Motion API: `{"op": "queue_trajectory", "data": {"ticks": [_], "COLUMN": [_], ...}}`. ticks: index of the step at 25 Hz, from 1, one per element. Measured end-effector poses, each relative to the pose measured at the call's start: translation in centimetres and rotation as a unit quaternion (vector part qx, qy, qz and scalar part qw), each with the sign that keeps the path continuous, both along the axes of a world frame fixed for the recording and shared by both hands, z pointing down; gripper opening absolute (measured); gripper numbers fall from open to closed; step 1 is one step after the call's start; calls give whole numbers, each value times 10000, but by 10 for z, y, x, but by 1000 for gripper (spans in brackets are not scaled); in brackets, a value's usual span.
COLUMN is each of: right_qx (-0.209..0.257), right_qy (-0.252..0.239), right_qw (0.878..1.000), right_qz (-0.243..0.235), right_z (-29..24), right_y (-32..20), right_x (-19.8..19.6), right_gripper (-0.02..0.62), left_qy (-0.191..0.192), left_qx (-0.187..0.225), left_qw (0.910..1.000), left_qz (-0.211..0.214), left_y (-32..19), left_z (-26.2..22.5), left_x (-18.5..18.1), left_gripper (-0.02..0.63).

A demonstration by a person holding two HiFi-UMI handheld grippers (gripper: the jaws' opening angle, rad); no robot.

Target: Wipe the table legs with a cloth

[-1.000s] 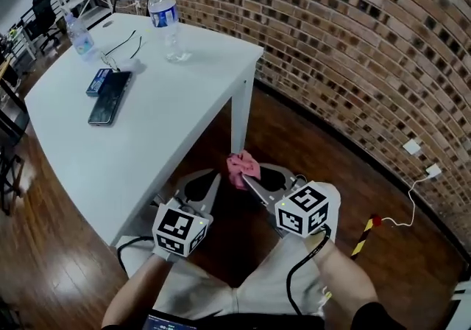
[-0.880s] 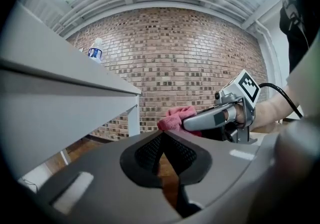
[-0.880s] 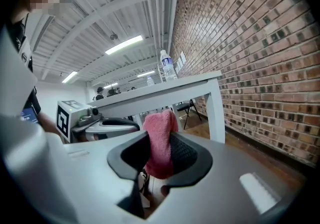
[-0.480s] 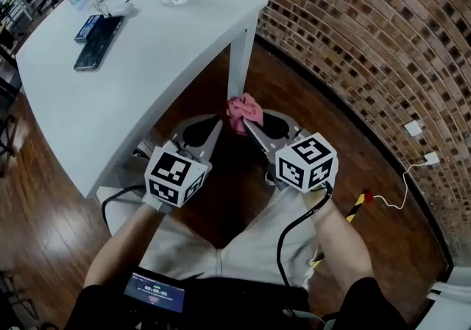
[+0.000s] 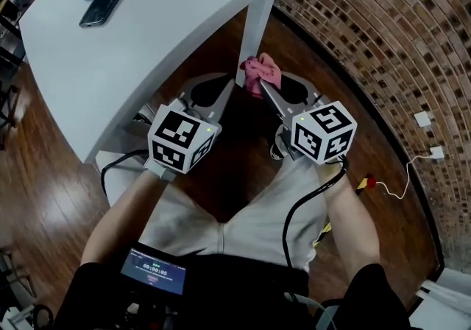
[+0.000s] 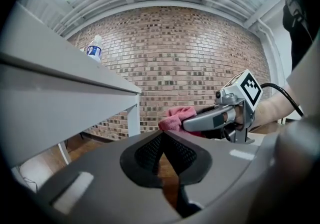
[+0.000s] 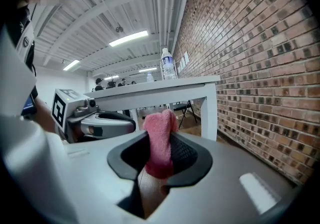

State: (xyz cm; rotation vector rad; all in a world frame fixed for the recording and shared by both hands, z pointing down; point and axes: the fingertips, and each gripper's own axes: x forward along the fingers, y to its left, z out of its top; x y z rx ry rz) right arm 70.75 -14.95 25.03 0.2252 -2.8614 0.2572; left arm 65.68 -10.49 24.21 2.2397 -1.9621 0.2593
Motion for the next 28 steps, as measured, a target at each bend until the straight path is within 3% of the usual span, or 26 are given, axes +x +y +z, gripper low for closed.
{"op": "queue_trajectory", "data": {"ticks": [6, 18, 24, 28], "right_qx": [193, 1228, 1997, 1986], "right_qy": [187, 299, -19, -52], "right_qw": [9995, 9867, 9747, 9756], "right_qz": [141, 1023, 1004, 938], "right_z": [2, -39, -62, -52], "right_y": [-19, -185, -192, -194], "right_x": [-10, -71, -84, -92], "right_gripper": [91, 91, 91, 91], "left_qy": [375, 444, 456, 471], "left_qx": [-170, -225, -330, -396], "left_qw": [9984, 9977, 9966, 9959], "left_qz": [-380, -454, -604, -668], "left_y": [27, 2, -4, -9], "left_z": [18, 23, 26, 26], "left_x": [6, -4, -10, -6], "left_gripper": [3, 3, 2, 3]}}
